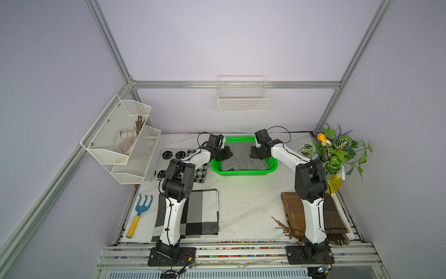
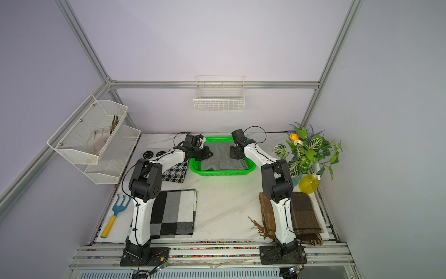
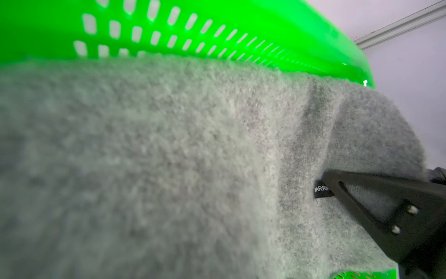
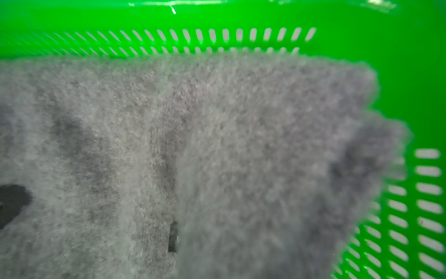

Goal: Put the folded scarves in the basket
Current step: Place the scarf in the basket.

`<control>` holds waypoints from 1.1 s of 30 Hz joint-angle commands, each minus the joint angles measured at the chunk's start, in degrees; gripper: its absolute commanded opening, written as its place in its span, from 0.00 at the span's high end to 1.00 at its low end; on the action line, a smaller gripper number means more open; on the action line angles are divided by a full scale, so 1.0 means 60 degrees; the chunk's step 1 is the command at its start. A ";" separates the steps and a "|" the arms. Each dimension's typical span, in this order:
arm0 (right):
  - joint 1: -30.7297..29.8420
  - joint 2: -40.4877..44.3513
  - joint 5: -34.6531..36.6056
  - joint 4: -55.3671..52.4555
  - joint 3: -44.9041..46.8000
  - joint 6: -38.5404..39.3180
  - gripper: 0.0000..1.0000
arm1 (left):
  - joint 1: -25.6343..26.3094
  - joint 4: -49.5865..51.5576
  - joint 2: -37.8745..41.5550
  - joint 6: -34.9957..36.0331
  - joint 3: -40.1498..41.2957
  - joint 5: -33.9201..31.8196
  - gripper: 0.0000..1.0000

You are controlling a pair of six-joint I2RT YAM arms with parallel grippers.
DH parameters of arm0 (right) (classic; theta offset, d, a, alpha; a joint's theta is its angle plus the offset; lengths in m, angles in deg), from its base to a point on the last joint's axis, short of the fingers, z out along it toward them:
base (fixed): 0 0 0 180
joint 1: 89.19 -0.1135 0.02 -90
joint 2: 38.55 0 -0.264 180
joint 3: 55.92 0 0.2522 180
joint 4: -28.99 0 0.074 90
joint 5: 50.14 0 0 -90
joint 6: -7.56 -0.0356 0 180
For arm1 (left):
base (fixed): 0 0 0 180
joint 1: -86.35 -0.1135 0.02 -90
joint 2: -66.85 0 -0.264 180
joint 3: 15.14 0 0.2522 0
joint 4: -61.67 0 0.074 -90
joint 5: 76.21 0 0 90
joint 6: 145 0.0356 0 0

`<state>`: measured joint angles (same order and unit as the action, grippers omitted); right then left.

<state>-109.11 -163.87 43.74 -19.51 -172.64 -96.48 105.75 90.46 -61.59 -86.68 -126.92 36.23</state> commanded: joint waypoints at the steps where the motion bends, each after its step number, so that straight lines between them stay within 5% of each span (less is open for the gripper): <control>1: 0.0037 -0.0142 0.0723 -0.0412 -0.0098 0.0165 1.00 | -0.0122 0.0248 0.0018 0.0490 0.0021 -0.0655 1.00; 2: 0.0038 -0.0113 0.0693 -0.0379 0.0001 0.0183 1.00 | -0.0121 0.0237 0.0032 0.0490 0.0041 -0.0643 1.00; 5: 0.0010 0.0079 0.0786 -0.0143 0.0337 0.0158 0.68 | -0.0100 0.0163 0.0081 0.0439 0.0079 -0.0578 0.96; 8: -0.0006 0.0255 0.0925 -0.0171 0.0413 0.0200 0.69 | -0.0125 0.0352 0.0097 0.0503 0.0042 -0.0683 0.95; 11: -0.0019 0.0390 0.1089 -0.0203 0.0508 0.0241 0.69 | -0.0094 0.0398 0.0192 0.0533 0.0170 -0.0884 0.79; 13: -0.0077 0.0447 0.1324 -0.0215 0.0543 0.0270 0.68 | -0.0095 0.0462 0.0243 0.0599 0.0171 -0.0925 0.79; 21: -0.0386 0.0759 0.2393 -0.0226 0.0614 0.0392 0.54 | -0.0088 0.0720 0.0895 0.0748 0.0364 -0.1436 0.60; 33: -0.0605 0.0950 0.3040 -0.0301 0.0596 0.0546 0.48 | 0.0002 0.1382 0.1538 0.1175 0.0115 -0.2314 0.50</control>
<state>-112.26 -159.63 58.56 -20.34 -168.62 -93.83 105.88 97.28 -56.45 -81.68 -124.25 25.10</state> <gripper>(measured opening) 0.514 0.494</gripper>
